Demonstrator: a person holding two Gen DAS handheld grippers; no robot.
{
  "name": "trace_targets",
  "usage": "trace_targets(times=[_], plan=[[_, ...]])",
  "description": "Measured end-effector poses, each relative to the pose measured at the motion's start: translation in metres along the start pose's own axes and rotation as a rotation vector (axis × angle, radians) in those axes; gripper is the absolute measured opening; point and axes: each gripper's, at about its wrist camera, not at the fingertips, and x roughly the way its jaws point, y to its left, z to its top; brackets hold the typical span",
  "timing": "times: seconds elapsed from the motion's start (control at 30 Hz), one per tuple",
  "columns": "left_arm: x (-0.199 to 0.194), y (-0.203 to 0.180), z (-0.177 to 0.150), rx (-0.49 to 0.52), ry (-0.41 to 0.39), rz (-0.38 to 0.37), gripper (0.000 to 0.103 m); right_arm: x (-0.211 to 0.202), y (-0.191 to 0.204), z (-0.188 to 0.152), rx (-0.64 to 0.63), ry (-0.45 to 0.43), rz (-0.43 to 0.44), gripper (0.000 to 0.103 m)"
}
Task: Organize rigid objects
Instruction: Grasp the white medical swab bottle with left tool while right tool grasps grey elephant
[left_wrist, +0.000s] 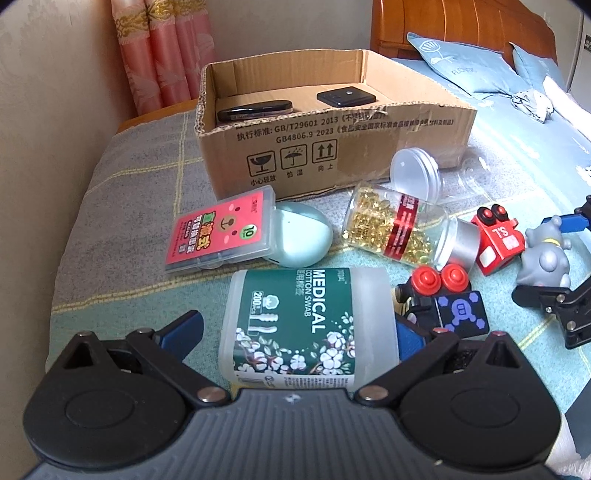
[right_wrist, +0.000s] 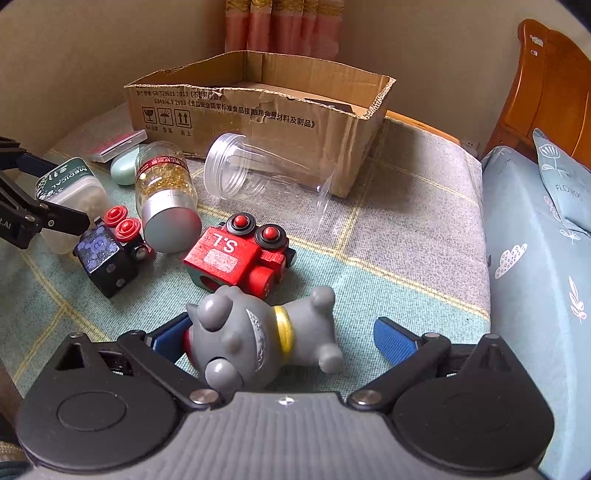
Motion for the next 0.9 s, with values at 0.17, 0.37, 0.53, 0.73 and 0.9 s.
trace_targets(times=[0.17, 0.37, 0.53, 0.73, 0.9], plan=[[0.006, 0.001, 0.000, -0.026, 0.012, -0.012, 0.099, -0.002, 0.005, 0.000, -0.035, -0.005, -0.004, 0.103], [0.003, 0.007, 0.001, -0.065, 0.004, -0.042, 0.094, -0.005, 0.008, -0.001, -0.053, -0.003, 0.021, 0.102], [0.003, 0.003, 0.003, -0.028, -0.007, -0.031, 0.094, -0.009, 0.013, -0.001, -0.066, 0.003, 0.035, 0.094], [0.003, 0.002, 0.006, 0.003, -0.003, -0.029, 0.094, -0.013, 0.017, -0.001, -0.069, 0.001, 0.027, 0.087], [0.000, 0.003, 0.007, 0.006, -0.009, -0.070, 0.082, -0.014, 0.016, 0.001, -0.051, 0.007, -0.006, 0.079]])
